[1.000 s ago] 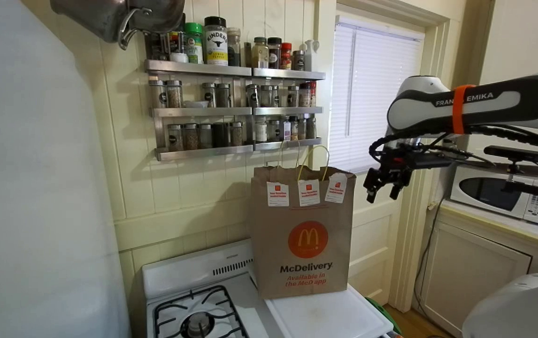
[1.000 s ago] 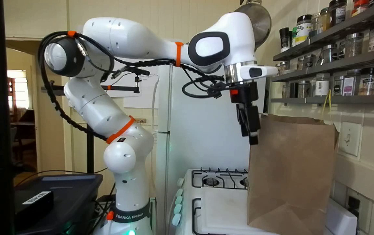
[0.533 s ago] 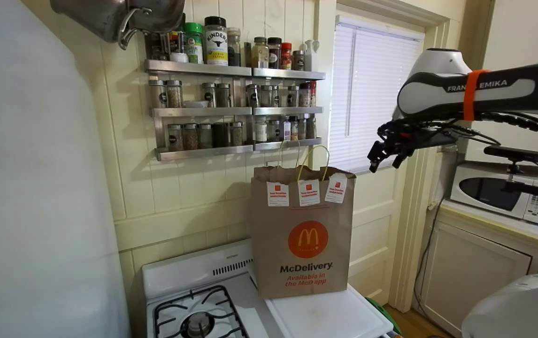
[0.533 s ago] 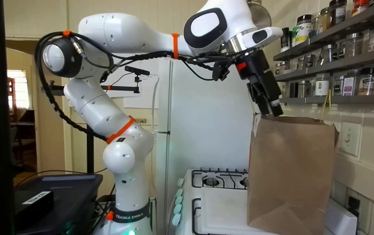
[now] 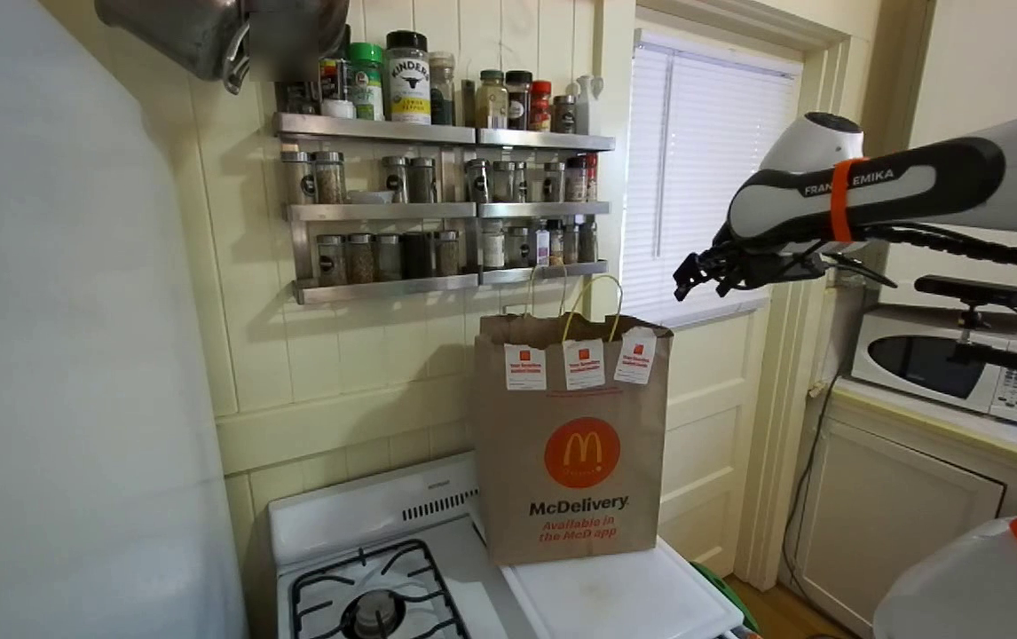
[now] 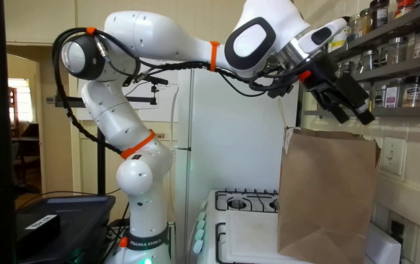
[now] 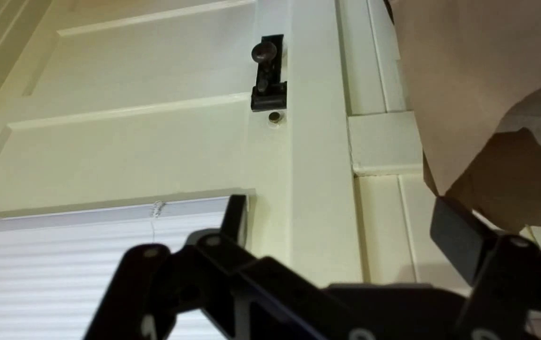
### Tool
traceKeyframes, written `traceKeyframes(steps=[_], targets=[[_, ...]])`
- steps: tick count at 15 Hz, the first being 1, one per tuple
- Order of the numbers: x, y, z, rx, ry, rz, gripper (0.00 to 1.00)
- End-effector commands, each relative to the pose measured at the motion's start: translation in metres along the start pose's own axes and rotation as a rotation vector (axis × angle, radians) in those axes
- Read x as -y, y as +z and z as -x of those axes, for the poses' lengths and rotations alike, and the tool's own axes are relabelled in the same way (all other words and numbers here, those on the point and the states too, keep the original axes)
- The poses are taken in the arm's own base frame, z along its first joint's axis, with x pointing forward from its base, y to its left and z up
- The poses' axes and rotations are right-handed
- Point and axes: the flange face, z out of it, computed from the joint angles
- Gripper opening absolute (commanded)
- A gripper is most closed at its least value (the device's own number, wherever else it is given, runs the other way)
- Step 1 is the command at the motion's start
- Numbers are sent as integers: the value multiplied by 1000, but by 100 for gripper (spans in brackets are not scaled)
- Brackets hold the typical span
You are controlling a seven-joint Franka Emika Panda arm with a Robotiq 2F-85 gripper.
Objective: Remove the orange packet from the paper bag and put it on the white tray on the stove
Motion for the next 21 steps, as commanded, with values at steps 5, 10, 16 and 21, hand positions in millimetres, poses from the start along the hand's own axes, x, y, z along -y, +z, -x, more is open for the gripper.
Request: traceKeyframes(steps=[5,10,16,21], targets=[[25,35,-28,3,66,-111,100],[34,40,-40,3,73,-132,100],[42,39,-44,6,75,-143,100],[77,26,-47,67,26,-179,100]])
